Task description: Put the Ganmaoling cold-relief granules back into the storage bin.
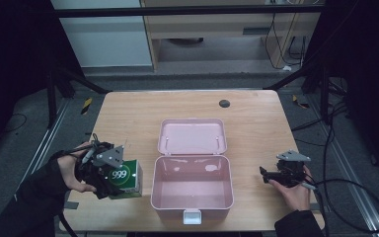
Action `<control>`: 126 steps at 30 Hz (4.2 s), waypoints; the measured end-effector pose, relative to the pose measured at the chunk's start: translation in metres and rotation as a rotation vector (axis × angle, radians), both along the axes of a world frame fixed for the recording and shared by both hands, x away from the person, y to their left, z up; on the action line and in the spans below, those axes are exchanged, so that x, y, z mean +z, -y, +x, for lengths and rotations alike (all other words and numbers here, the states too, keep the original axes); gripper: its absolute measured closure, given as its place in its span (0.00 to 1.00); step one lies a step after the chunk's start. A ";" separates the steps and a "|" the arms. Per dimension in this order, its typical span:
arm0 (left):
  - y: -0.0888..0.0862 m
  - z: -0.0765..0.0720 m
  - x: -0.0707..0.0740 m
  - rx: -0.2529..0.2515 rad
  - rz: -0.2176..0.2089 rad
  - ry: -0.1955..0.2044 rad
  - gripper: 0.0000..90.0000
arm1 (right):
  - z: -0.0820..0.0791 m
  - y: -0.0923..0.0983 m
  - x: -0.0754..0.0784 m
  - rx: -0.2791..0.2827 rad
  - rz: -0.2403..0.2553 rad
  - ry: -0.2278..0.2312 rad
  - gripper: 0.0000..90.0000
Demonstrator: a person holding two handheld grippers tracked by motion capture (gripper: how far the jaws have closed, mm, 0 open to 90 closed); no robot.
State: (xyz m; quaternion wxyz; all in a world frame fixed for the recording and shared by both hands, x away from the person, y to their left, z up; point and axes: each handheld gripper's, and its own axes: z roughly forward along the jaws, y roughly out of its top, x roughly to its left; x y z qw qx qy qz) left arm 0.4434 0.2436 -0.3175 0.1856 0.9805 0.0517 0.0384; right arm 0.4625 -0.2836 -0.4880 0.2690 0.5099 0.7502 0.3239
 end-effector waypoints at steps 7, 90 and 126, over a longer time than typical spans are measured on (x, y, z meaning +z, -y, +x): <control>0.007 0.000 0.012 -0.018 -0.013 -0.006 0.16 | 0.000 0.000 0.000 0.002 -0.001 -0.001 0.06; 0.127 0.027 -0.021 -0.156 -0.003 -0.023 0.16 | 0.001 -0.001 -0.002 0.012 -0.030 -0.010 0.06; 0.132 0.028 -0.068 -0.139 0.058 -0.043 0.16 | 0.002 -0.003 -0.004 0.018 -0.037 -0.026 0.05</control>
